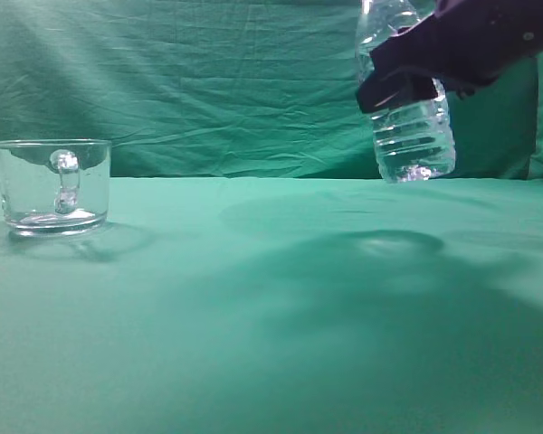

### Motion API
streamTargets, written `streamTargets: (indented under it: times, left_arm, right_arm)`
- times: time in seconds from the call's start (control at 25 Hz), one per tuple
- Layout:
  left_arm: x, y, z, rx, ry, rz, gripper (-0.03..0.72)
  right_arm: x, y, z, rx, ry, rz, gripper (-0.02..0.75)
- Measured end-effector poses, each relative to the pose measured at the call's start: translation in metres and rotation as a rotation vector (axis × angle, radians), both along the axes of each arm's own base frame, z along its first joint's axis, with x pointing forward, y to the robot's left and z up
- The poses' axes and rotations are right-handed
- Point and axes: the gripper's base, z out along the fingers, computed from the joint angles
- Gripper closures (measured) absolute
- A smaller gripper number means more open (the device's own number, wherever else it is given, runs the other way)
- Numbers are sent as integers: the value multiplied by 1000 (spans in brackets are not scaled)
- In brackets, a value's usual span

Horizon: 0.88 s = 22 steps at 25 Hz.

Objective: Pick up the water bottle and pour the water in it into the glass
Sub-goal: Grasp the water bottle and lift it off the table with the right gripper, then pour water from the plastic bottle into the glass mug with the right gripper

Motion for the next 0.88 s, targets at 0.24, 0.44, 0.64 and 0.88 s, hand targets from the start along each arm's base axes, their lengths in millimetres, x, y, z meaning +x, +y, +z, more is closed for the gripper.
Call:
streamTargets:
  times: [0.24, 0.44, 0.64, 0.88]
  left_arm:
    - [0, 0, 0, 0, 0, 0, 688]
    - [0, 0, 0, 0, 0, 0, 688]
    - [0, 0, 0, 0, 0, 0, 688]
    - [0, 0, 0, 0, 0, 0, 688]
  right_arm:
    - [24, 11, 29, -67, 20, 48, 398]
    - [35, 31, 52, -135, -1, 83, 398]
    - [37, 71, 60, -186, -3, 140, 398]
    - [47, 110, 55, -239, -4, 188, 398]
